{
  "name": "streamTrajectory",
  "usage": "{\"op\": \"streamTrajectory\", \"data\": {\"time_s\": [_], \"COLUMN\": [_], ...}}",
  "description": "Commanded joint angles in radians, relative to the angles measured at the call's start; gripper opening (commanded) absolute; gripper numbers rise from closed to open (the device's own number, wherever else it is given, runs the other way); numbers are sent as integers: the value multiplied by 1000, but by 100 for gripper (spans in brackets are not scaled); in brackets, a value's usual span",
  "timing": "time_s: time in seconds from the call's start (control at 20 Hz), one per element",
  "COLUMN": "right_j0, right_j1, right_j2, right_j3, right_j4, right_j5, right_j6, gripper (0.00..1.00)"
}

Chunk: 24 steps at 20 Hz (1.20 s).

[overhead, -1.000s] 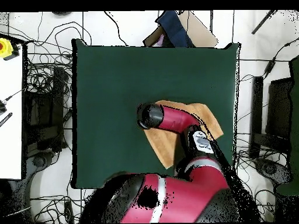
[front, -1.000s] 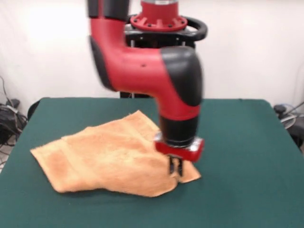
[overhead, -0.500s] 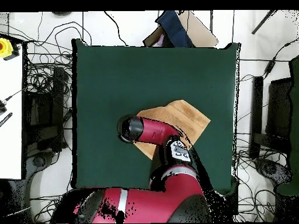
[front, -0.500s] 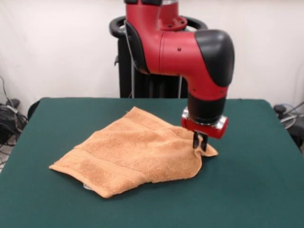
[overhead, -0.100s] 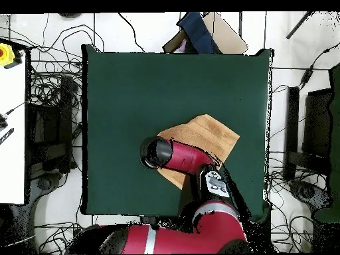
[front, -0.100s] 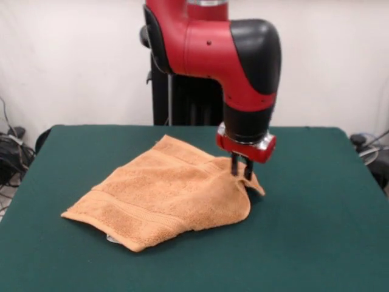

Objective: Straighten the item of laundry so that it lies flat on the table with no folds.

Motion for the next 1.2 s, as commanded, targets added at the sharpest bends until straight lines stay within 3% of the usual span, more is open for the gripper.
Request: {"op": "streamTrajectory", "data": {"time_s": [0.05,0.15,0.4,0.7,1.0,1.2], "right_j0": [-59,-52,-106,-95,-139,-188], "right_j1": [-17,-22,-76,-87,-38,-20], "right_j2": [2,-39,-25,-90,-82,-40], "right_j3": [18,-49,-139,-256,-297,-236], "right_j4": [-2,-24,-51,-111,-178,-206], "right_j5": [-45,-28,132,198,150,108], "right_j6": [119,99,5,11,-21,-38], "gripper": [100,100,100,100,100,100]}}
